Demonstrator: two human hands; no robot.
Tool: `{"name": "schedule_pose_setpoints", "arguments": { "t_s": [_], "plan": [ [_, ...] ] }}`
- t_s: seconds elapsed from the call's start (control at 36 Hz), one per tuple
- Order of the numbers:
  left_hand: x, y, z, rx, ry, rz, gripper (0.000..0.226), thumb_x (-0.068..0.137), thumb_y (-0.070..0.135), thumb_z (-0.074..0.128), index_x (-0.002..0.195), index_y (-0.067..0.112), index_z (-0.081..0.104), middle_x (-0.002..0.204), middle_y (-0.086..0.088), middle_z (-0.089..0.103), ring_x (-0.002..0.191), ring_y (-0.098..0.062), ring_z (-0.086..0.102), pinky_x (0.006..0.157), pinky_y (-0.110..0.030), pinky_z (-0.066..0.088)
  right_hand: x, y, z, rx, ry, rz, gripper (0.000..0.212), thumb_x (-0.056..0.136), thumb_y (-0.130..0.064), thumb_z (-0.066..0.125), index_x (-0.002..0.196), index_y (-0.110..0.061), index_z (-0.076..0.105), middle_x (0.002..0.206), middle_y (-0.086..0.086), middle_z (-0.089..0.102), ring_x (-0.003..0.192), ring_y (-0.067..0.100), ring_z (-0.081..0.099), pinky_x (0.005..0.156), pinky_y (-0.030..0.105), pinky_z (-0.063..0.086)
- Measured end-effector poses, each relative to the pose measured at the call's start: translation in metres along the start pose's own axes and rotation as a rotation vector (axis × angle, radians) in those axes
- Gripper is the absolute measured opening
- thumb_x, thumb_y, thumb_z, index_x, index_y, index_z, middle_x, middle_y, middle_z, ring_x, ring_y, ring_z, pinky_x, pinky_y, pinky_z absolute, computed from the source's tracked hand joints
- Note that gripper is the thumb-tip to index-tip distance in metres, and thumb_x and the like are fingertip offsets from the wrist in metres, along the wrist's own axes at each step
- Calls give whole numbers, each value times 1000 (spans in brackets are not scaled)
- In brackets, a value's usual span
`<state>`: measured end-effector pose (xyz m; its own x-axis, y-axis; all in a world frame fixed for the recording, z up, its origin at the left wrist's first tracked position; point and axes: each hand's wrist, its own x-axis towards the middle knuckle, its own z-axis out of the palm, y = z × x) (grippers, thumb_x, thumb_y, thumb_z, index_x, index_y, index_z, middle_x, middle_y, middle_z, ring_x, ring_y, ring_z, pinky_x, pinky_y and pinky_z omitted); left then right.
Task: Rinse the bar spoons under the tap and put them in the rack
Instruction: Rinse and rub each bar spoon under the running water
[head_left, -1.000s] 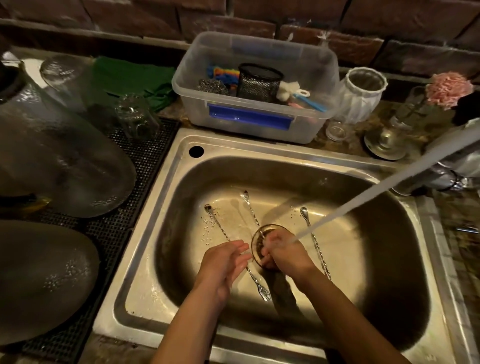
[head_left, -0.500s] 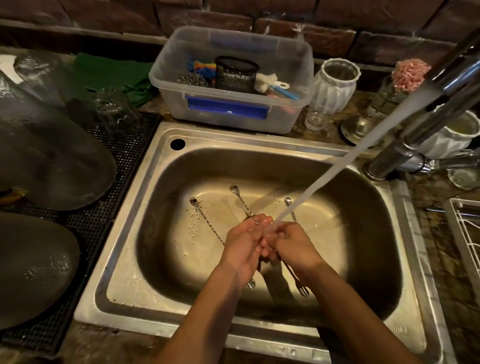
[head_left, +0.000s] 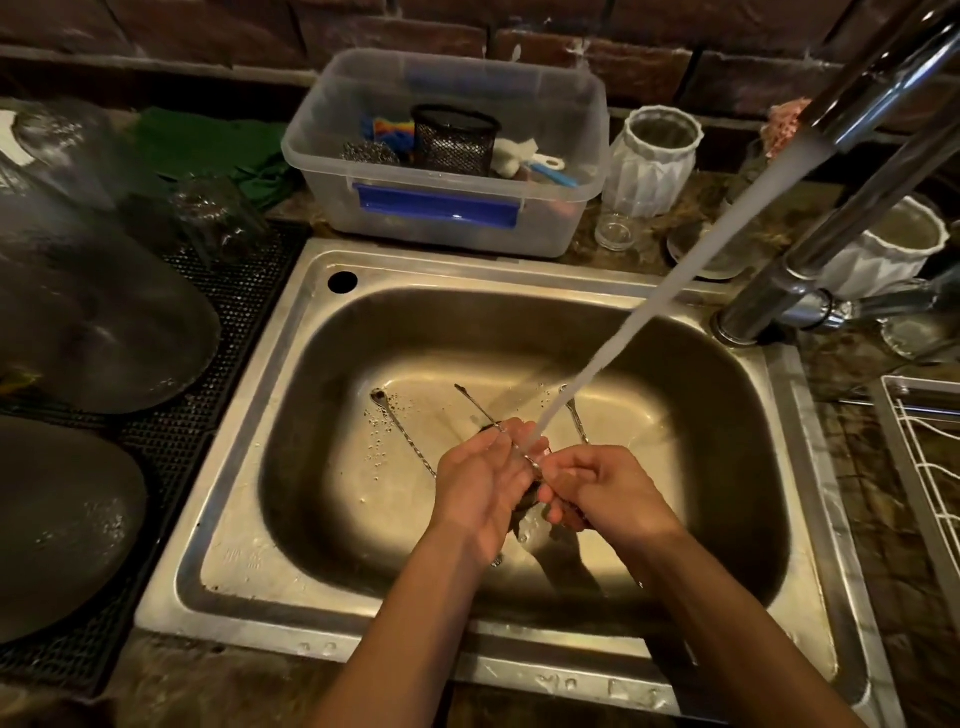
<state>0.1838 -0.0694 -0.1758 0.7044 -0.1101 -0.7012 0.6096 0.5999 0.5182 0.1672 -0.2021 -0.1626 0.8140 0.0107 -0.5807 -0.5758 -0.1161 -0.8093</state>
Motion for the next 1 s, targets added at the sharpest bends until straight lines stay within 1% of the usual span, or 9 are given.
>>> {"name": "schedule_pose_setpoints", "arguments": {
  "t_s": [0.06, 0.17, 0.25, 0.36, 0.53, 0.69, 0.86, 0.94, 1.0],
  "plan": [
    [-1, -2, 2, -46, 3, -7, 22, 102, 0, 44, 111, -5, 63, 108, -27, 71, 97, -32, 70, 94, -46, 55, -3, 2, -4, -4, 13, -1, 14, 95, -2, 56, 90, -1, 69, 66, 9, 66, 54, 17, 56, 50, 29, 38],
    [-5, -4, 6, -117, -4, -17, 21, 101, -2, 45, 110, -7, 64, 92, -21, 75, 84, -27, 75, 85, -40, 60, -10, 5, -9, -56, 60, -17, 17, 90, 3, 56, 81, -4, 69, 62, 7, 66, 55, 20, 57, 49, 30, 40],
    [-7, -3, 6, -150, 1, -12, 22, 100, -4, 46, 114, -9, 61, 95, -24, 75, 84, -29, 76, 79, -39, 62, -15, 5, -12, -55, 73, -16, 20, 88, 5, 57, 77, -7, 69, 62, 8, 66, 55, 22, 56, 50, 31, 40],
    [-10, -2, 6, -179, 7, -8, 22, 99, -5, 45, 115, -11, 60, 103, -28, 71, 85, -29, 76, 70, -38, 63, -23, 3, -16, -134, 60, -26, 17, 89, 1, 58, 80, -8, 70, 62, 8, 67, 48, 14, 57, 53, 31, 43],
    [-15, -5, 5, -94, -15, 27, 22, 101, -2, 44, 102, -6, 66, 80, -18, 74, 70, -24, 74, 66, -33, 62, -31, 6, -23, -138, 35, -29, 10, 91, -4, 61, 85, -6, 68, 67, 10, 68, 54, 20, 59, 48, 28, 41],
    [-19, -9, 6, -129, -24, 33, 23, 100, -1, 44, 114, -8, 62, 93, -22, 66, 81, -27, 70, 67, -33, 62, -38, 10, -32, -204, 17, -29, 11, 92, -9, 62, 84, -12, 69, 67, 6, 71, 53, 19, 61, 42, 22, 42],
    [-22, -9, 5, -161, -57, 36, 17, 99, 0, 47, 108, -7, 60, 85, -20, 69, 77, -27, 71, 72, -37, 63, -52, 6, -39, -199, -32, -25, 15, 95, -11, 60, 84, -7, 69, 57, -1, 67, 47, 12, 58, 42, 17, 43],
    [-23, -9, 4, -137, -73, 45, 19, 99, 1, 49, 114, -2, 59, 89, -21, 67, 77, -27, 70, 74, -36, 63, -59, 5, -43, -195, -45, -15, 15, 96, -9, 58, 86, -4, 68, 51, -3, 64, 40, 8, 54, 41, 15, 40],
    [-23, -9, 4, -125, -90, 47, 17, 98, 1, 51, 110, -1, 61, 93, -21, 66, 80, -28, 69, 78, -37, 62, -63, 4, -44, -197, -54, -12, 15, 97, -11, 58, 88, -3, 67, 50, -4, 63, 38, 8, 51, 39, 16, 38]
  ]
}}
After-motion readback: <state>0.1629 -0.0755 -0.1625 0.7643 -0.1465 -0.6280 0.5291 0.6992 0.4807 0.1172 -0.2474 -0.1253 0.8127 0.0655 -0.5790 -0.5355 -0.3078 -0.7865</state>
